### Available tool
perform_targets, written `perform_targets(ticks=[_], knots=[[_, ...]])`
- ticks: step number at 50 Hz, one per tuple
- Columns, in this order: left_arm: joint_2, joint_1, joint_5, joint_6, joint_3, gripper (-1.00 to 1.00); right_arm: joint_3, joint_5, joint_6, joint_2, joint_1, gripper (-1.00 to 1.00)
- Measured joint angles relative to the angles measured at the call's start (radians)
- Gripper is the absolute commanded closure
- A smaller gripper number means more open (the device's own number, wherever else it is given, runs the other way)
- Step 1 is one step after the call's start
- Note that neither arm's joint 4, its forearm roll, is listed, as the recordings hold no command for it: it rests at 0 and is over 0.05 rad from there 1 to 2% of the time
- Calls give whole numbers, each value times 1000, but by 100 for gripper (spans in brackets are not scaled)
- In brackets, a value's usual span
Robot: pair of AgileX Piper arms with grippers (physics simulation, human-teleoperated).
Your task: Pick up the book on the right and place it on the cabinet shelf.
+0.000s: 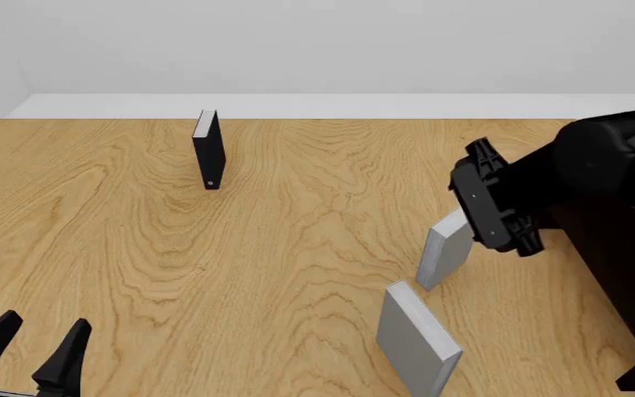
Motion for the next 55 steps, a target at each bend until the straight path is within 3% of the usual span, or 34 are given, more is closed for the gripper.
perform_targets(ticks=[55], knots=[[0, -5, 7, 7, 0, -100, 40, -69, 31, 106, 19, -100]])
